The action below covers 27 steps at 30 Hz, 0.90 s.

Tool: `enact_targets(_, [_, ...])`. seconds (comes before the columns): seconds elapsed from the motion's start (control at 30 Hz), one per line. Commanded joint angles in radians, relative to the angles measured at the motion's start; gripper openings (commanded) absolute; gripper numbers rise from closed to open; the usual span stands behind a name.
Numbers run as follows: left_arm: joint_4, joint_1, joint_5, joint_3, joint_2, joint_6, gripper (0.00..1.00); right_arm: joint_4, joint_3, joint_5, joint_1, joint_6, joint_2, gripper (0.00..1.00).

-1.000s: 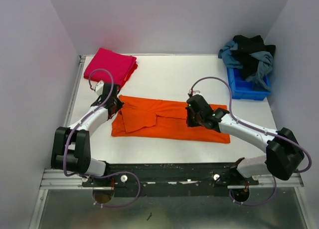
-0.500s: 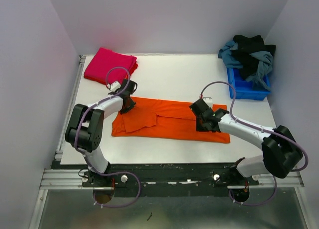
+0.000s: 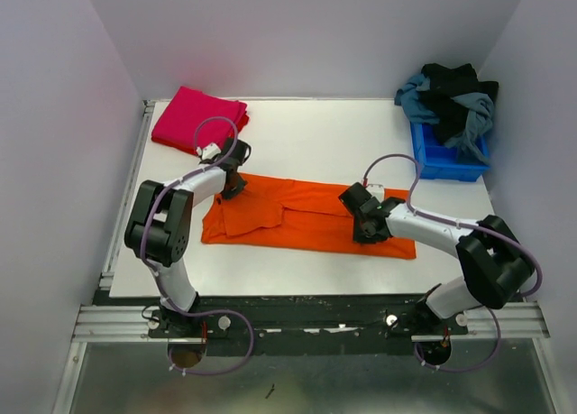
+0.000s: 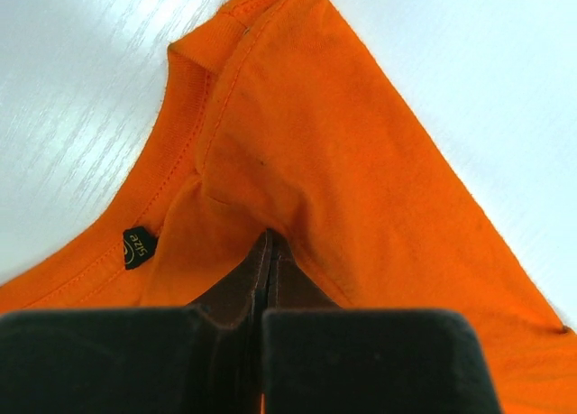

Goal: Fold and stack the t-shirts
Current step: Rotate the tshirt 90 degrees

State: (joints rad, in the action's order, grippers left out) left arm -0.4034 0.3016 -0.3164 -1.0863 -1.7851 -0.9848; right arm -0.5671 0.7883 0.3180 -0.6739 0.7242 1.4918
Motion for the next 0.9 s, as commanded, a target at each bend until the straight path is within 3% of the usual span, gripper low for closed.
enact_targets(0.0, [-0.023,-0.001,-0.006,-0.023,-0.077,0.0,0.0,-0.008,-0.012,-0.033,0.0,0.053,0.061,0.01])
enact_targets(0.27, [0.078,0.025,0.117,-0.124,-0.163,0.075,0.0,-0.002,-0.003,-0.072,-0.059,0.084,0.073,0.01])
enact_targets(0.7, [0.014,0.181,0.148,-0.612,-0.509,0.158,0.0,-0.01,0.135,-0.129,-0.3,0.234,0.173,0.01])
enact_targets(0.87, [-0.026,0.215,0.244,-0.854,-0.664,0.161,0.0,0.135,0.157,-0.137,-0.354,0.259,0.176,0.01])
